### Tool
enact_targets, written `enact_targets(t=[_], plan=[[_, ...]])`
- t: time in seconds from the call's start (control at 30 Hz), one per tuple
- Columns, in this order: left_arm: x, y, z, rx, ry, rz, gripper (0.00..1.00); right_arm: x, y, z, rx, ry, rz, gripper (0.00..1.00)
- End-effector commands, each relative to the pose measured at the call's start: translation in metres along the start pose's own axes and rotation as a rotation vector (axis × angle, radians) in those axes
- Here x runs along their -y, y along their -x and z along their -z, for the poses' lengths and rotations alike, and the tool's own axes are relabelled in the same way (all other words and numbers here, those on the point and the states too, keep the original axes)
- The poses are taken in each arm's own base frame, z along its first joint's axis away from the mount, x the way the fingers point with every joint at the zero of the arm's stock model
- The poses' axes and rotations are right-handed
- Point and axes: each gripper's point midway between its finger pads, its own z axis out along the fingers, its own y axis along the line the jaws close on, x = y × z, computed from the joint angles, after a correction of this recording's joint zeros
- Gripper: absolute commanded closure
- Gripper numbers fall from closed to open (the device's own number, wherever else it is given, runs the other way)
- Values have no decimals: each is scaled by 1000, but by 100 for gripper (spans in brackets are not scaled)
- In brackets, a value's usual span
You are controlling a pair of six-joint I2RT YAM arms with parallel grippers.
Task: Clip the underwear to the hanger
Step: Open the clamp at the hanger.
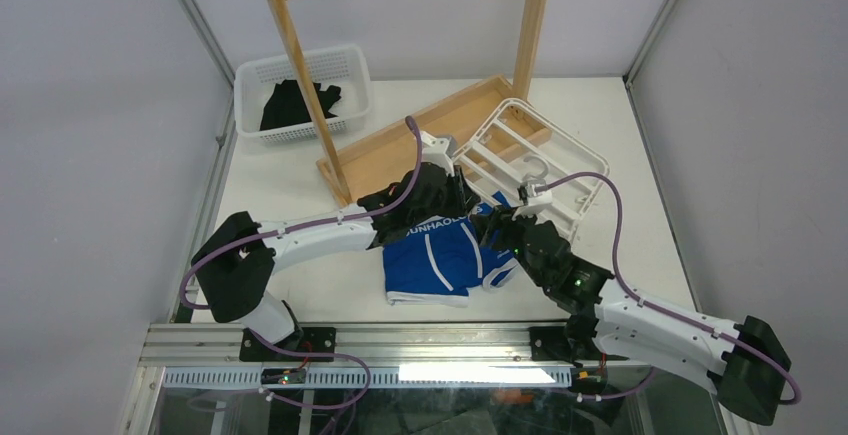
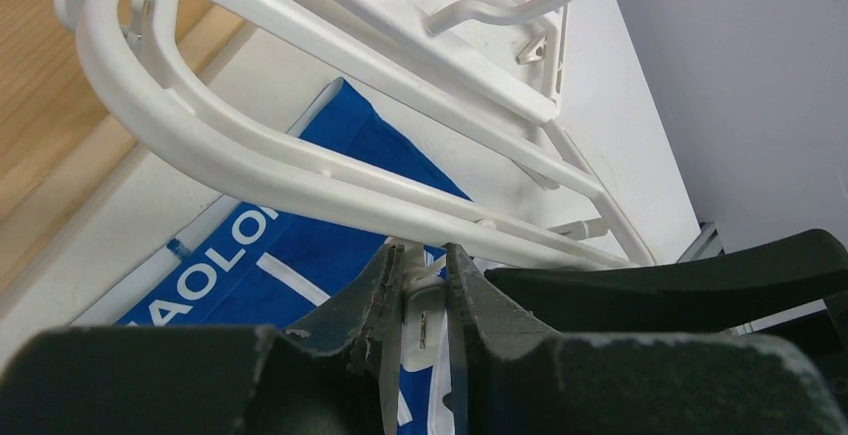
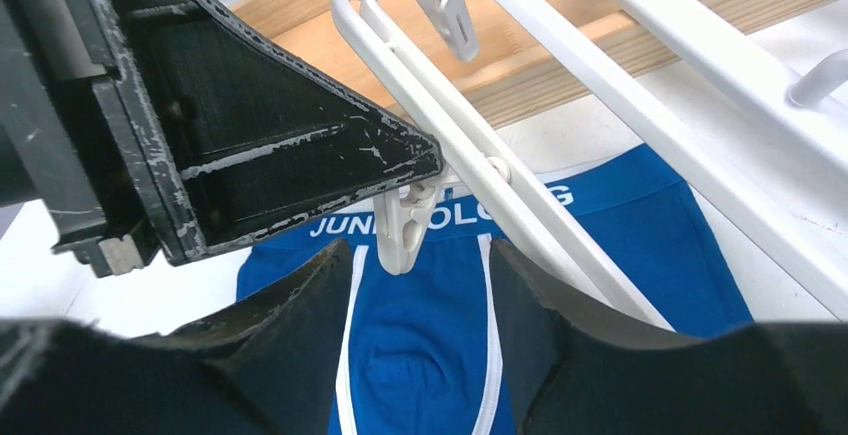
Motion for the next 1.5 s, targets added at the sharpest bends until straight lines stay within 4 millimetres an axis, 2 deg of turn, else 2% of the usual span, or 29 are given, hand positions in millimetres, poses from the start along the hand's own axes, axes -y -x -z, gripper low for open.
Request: enact_targets(t=[0.0, 0.17, 0.47, 0.8, 1.0, 1.17, 1.37, 1.47], plan=[[-2, 39, 6, 115, 71, 32, 100, -1, 33, 4, 78, -33, -50, 44], [-2, 39, 3, 110, 108, 56, 100, -7, 34, 2, 53, -23, -44, 43], [7, 35, 1, 97, 129, 78, 100, -21, 30, -16, 24, -4, -15, 42], [12, 28, -1, 76, 123, 73, 100, -25, 35, -32, 37, -31, 28, 42], [13, 27, 0, 72, 120, 69, 100, -21, 34, -36, 38, -58, 43, 47], [14, 26, 1, 67, 111, 69, 100, -18, 34, -36, 44, -73, 43, 60], [15, 28, 5, 73, 104, 67, 100, -17, 34, -33, 68, -57, 27, 90], [20, 29, 7, 67, 81, 53, 91, -17, 33, -31, 80, -45, 18, 100]])
